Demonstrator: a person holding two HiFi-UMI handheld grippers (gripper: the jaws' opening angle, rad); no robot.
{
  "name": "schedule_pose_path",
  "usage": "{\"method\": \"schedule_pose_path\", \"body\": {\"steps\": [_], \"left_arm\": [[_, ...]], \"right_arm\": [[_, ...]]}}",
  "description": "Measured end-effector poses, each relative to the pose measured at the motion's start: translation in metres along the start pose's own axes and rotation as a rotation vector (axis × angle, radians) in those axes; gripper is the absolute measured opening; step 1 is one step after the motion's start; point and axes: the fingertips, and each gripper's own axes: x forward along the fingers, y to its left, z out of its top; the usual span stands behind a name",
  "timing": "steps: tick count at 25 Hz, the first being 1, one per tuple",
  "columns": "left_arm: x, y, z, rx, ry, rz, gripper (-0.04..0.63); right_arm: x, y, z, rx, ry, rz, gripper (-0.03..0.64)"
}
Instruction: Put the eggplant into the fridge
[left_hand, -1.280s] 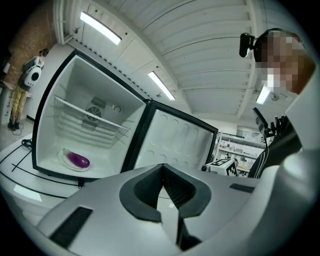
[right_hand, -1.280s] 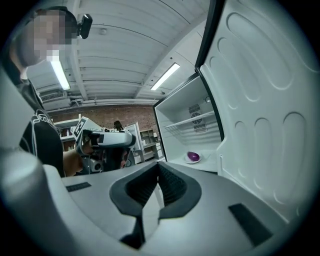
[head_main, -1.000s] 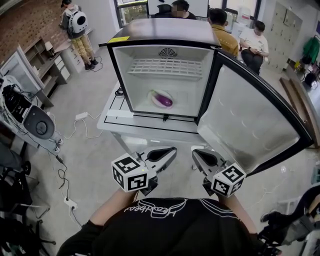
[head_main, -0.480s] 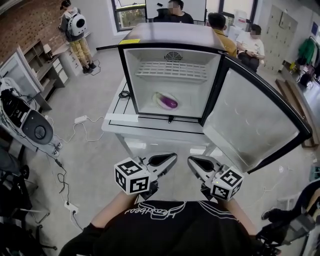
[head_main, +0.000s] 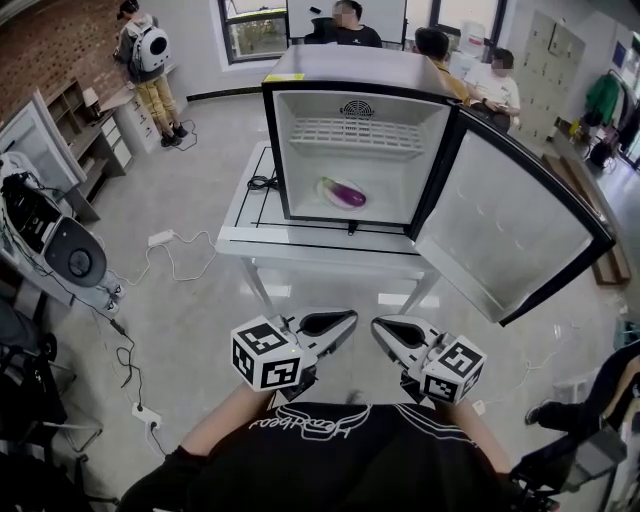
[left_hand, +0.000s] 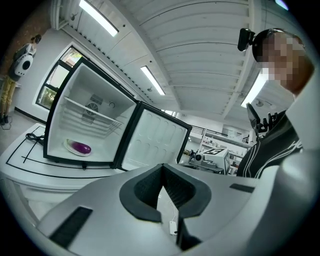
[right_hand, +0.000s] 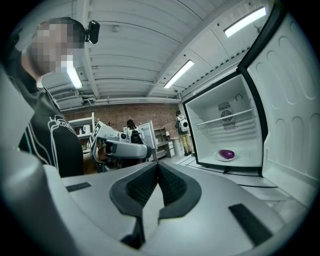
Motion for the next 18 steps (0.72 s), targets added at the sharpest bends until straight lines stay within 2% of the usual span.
{"method": "schedule_pose_path", "body": {"steps": [18], "left_arm": [[-0.042, -0.052, -0.032, 0.041, 0.034, -0.094, 0.009]], "right_arm": [[-0.027, 0.067, -0.017, -0.012, -0.051, -0.092, 0.006]]}}
